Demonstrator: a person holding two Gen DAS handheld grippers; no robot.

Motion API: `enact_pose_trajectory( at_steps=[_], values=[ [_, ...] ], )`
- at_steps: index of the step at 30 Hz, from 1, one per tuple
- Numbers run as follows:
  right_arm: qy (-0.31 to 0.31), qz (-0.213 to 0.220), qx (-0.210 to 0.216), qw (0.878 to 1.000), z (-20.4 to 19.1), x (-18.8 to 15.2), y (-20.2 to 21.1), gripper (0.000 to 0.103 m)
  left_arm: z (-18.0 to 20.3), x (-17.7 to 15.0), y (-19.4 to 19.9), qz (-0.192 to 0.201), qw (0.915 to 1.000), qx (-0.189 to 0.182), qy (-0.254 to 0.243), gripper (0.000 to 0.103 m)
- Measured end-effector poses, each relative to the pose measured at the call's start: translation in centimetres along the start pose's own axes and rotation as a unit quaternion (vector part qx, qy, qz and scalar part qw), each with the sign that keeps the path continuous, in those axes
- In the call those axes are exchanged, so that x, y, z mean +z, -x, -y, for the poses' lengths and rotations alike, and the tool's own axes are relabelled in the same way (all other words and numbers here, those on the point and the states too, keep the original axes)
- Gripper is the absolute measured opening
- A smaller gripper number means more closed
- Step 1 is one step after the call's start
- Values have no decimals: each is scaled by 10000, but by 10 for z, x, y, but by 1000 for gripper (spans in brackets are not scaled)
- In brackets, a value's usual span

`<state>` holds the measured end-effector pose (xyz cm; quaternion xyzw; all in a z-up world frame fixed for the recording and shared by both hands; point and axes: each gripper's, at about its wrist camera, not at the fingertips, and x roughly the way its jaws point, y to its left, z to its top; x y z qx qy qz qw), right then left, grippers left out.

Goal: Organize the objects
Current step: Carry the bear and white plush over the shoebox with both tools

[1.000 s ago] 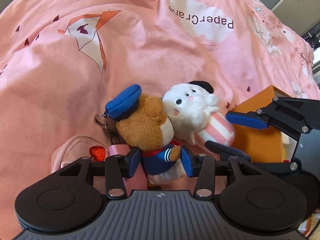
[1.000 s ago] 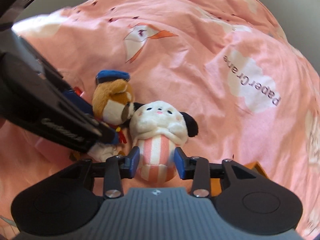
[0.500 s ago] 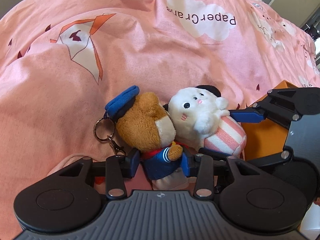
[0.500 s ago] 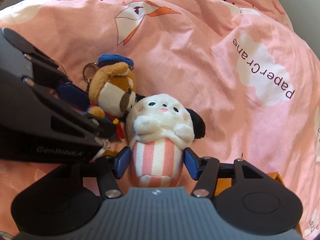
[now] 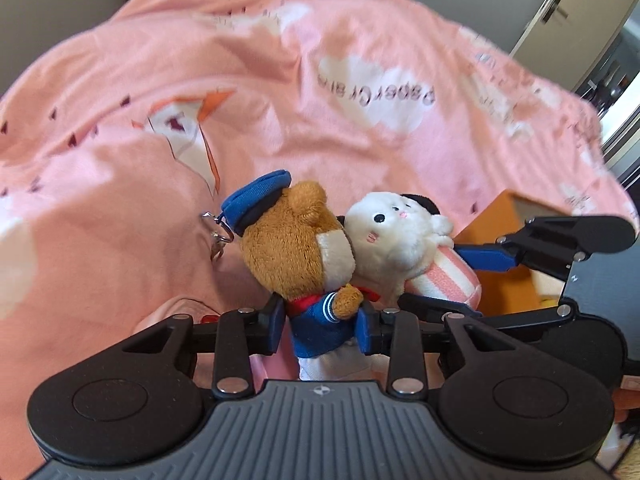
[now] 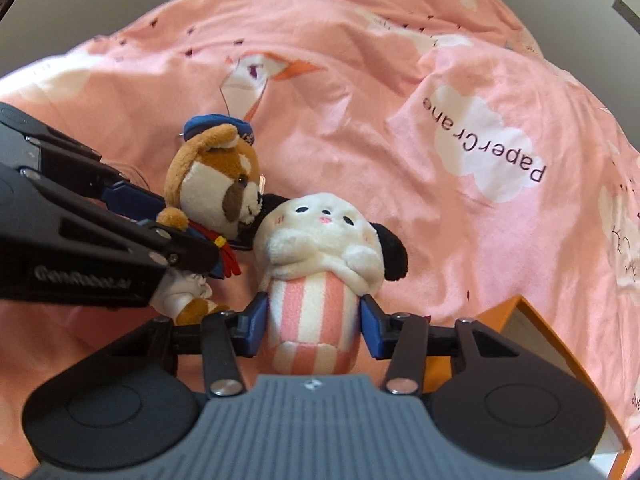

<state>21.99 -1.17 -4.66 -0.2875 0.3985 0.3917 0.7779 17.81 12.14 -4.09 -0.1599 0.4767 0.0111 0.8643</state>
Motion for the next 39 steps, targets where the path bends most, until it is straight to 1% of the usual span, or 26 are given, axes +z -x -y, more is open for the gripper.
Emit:
enact_pose_trajectory(
  at_steps=[5, 8, 10, 12, 15, 19, 23, 25, 28, 30, 32, 39],
  values=[
    [-367, 663, -70, 9971, 6, -7, 57, 49, 16, 4, 48, 258, 9990, -311, -180, 39],
    [-745, 1079, -113, 9913, 17, -20, 101, 49, 36, 4, 75, 439, 9962, -604, -447, 39],
    [-1051, 1299, -140, 9858, 27, -35, 130, 50, 52, 2, 87, 435, 9934, -859, -623, 39],
    [-1336, 1397, -192, 9809, 35, -55, 155, 50, 70, -2, 94, 362, 9899, -1071, -852, 39],
    [-1733, 1423, -359, 9739, 43, -88, 183, 50, 100, -11, 97, 248, 9826, -1424, -1168, 40],
    [-2252, 1231, -736, 9637, 48, -130, 204, 50, 140, -27, 86, 12, 9716, -1757, -1586, 39],
    [-2735, 948, -981, 9522, 50, -167, 209, 50, 171, -41, 59, -421, 9622, -1857, -1947, 39],
    [-2871, 732, -1094, 9488, 51, -180, 205, 50, 184, -48, 43, -636, 9586, -1850, -2069, 39],
    [-2952, 383, -1211, 9470, 52, -190, 191, 50, 197, -60, 20, -961, 9542, -1802, -2185, 39],
    [-2856, 138, -1297, 9494, 48, -194, 180, 50, 201, -67, 7, -1142, 9544, -1739, -2141, 39],
    [-2630, -68, -1393, 9547, 41, -196, 172, 50, 203, -74, 0, -1271, 9540, -1675, -2138, 39],
    [-2308, -552, -1420, 9610, 43, -200, 143, 50, 213, -87, -24, -1450, 9580, -1386, -2052, 39]
  ],
)
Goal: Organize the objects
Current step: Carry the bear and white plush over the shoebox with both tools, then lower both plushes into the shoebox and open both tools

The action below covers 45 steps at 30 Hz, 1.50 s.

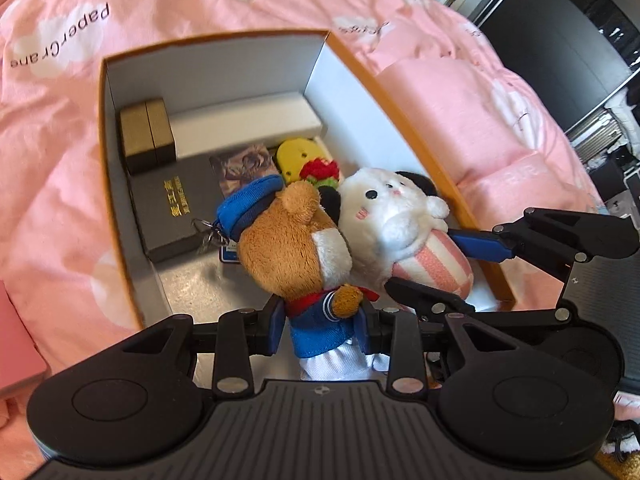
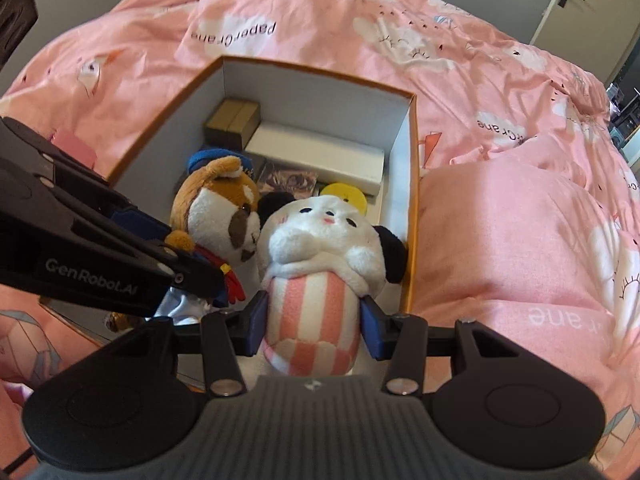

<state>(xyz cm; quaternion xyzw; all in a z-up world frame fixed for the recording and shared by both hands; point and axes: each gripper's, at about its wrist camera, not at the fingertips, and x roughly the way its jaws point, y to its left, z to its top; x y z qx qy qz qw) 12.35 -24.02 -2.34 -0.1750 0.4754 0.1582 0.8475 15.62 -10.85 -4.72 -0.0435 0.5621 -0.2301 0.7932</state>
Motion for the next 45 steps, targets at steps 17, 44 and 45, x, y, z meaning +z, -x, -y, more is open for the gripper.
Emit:
enact_pose_trajectory(
  at_steps=[17, 44, 45],
  values=[
    [820, -566, -512, 9937, -19, 0, -39, 51, -1, 2, -40, -383, 9990, 135, 170, 39],
    [1307, -740, -76, 9886, -8, 8, -26, 62, -3, -5, -37, -311, 9990, -239, -236, 53],
    [1326, -751, -29, 9883, -7, 9, -25, 62, -3, -5, -36, -297, 9989, -273, -243, 54]
  ],
)
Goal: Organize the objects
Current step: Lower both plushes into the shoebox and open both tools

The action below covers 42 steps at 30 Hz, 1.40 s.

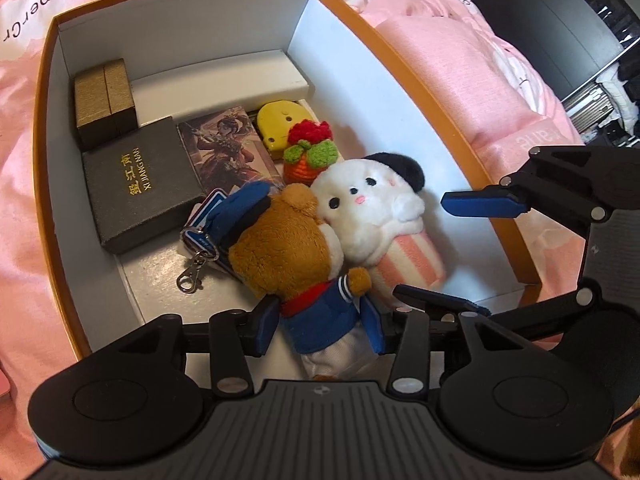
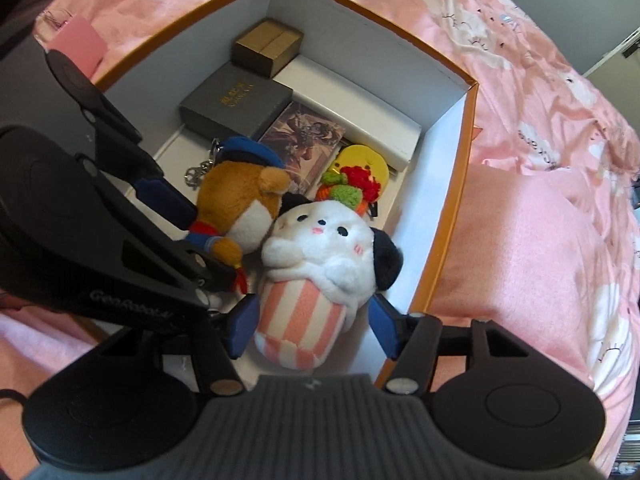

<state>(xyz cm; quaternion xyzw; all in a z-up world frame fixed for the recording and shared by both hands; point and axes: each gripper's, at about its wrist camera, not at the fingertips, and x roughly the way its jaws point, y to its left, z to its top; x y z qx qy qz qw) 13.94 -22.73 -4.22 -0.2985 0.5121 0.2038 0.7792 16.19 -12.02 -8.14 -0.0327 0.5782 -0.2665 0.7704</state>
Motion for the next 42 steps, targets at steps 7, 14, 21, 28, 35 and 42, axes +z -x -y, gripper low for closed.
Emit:
enact_pose_trajectory(
  at_steps=[7, 14, 21, 28, 35, 42],
  values=[
    [147, 26, 277, 9995, 7, -2, 14, 65, 6, -3, 13, 108, 9996, -8, -242, 68],
    [61, 55, 665, 9978, 16, -2, 26, 59, 4, -4, 32, 90, 9992, -231, -302, 68],
    [-15, 9, 913, 9958, 24, 4, 25, 39, -3, -8, 45, 92, 9976, -258, -632, 47],
    [128, -170, 1042, 9943, 17, 8, 4, 36, 3, -7, 30, 166, 9971, 35, -740, 43],
    [186, -64, 762, 9969, 10, -1, -9, 26, 2, -1, 11, 291, 9956, 274, -845, 34],
    [-51, 69, 671, 9977, 12, -3, -14, 25, 3, -2, 7, 451, 9945, 425, -840, 27]
  ],
)
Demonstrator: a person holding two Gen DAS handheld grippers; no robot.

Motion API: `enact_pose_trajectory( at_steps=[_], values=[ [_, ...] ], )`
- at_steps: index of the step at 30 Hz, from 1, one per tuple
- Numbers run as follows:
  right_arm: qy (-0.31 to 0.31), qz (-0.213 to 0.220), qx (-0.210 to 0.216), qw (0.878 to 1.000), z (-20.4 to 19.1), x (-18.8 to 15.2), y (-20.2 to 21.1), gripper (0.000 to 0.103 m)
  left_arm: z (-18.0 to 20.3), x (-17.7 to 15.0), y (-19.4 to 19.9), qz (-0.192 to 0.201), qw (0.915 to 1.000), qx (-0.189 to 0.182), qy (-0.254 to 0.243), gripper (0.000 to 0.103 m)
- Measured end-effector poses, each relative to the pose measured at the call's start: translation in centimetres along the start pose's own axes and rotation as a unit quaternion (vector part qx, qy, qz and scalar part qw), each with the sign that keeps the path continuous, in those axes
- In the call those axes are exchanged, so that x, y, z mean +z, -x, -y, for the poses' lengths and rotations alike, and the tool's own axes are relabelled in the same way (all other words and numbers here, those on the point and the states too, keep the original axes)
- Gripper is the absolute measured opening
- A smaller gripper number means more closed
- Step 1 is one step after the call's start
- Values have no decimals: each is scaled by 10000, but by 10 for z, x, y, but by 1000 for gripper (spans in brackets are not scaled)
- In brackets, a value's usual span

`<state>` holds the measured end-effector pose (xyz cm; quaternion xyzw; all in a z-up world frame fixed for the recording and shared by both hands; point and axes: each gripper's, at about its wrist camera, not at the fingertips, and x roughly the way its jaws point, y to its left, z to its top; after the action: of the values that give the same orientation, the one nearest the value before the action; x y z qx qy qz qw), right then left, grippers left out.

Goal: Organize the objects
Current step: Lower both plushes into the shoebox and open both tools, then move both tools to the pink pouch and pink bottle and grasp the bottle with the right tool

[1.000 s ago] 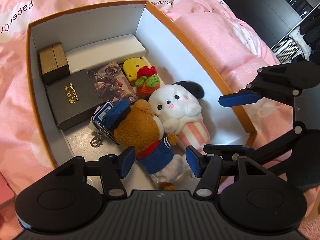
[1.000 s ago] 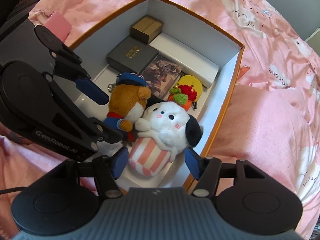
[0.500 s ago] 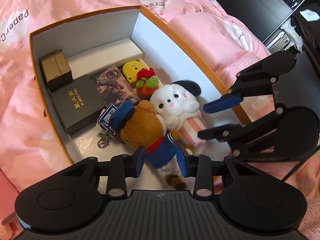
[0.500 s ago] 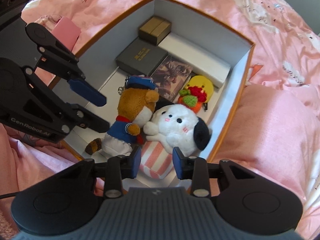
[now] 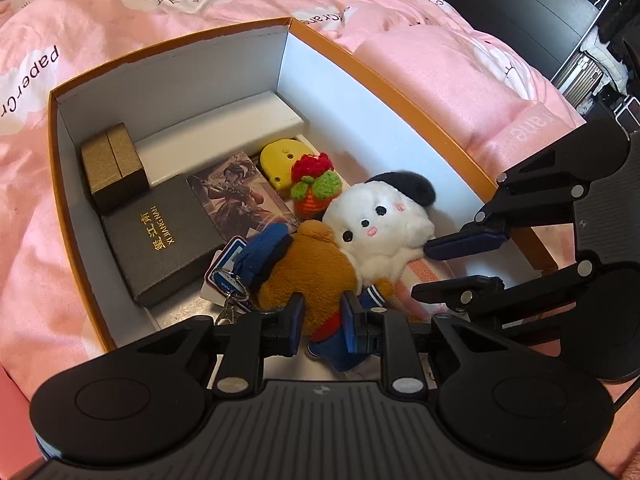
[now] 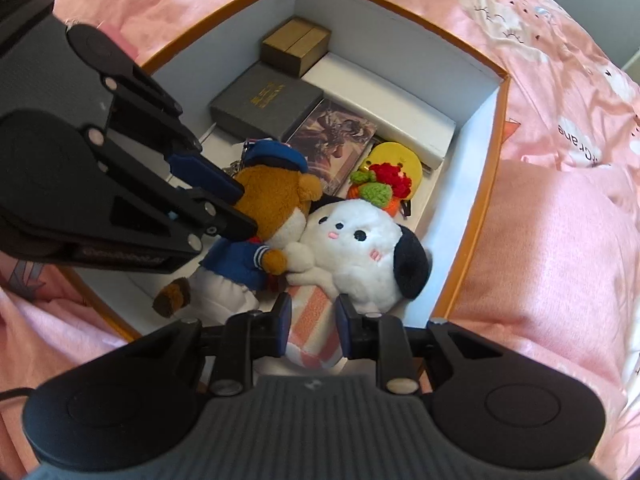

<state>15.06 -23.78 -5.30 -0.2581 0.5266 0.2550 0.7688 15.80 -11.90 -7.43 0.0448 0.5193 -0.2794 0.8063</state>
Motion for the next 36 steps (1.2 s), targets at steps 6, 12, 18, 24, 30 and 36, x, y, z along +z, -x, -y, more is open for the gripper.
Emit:
enact_pose_trajectory(
  at_steps=[6, 12, 18, 24, 30, 36],
  values=[
    [-263, 220, 33, 9994, -1, -6, 13, 26, 7, -10, 14, 268, 9990, 355, 98, 29],
    [-738, 757, -206, 9942, -4, -7, 41, 28, 12, -15, 50, 840, 9931, 804, 165, 29],
    [-1163, 1405, -236, 9829, -16, 2, 61, 38, 11, -20, 85, 1188, 9870, 1042, 285, 29],
    [-1211, 2042, -148, 9713, -39, 19, 71, 37, -2, -32, 114, 1440, 9789, 1375, 470, 27],
    [-1262, 2343, 185, 9638, -59, 44, 74, 37, -24, -43, 140, 1588, 9697, 1772, 546, 28],
    [-931, 2549, 631, 9604, -90, 78, 72, 39, -65, -52, 172, 1295, 9712, 1819, 825, 30]
  ],
)
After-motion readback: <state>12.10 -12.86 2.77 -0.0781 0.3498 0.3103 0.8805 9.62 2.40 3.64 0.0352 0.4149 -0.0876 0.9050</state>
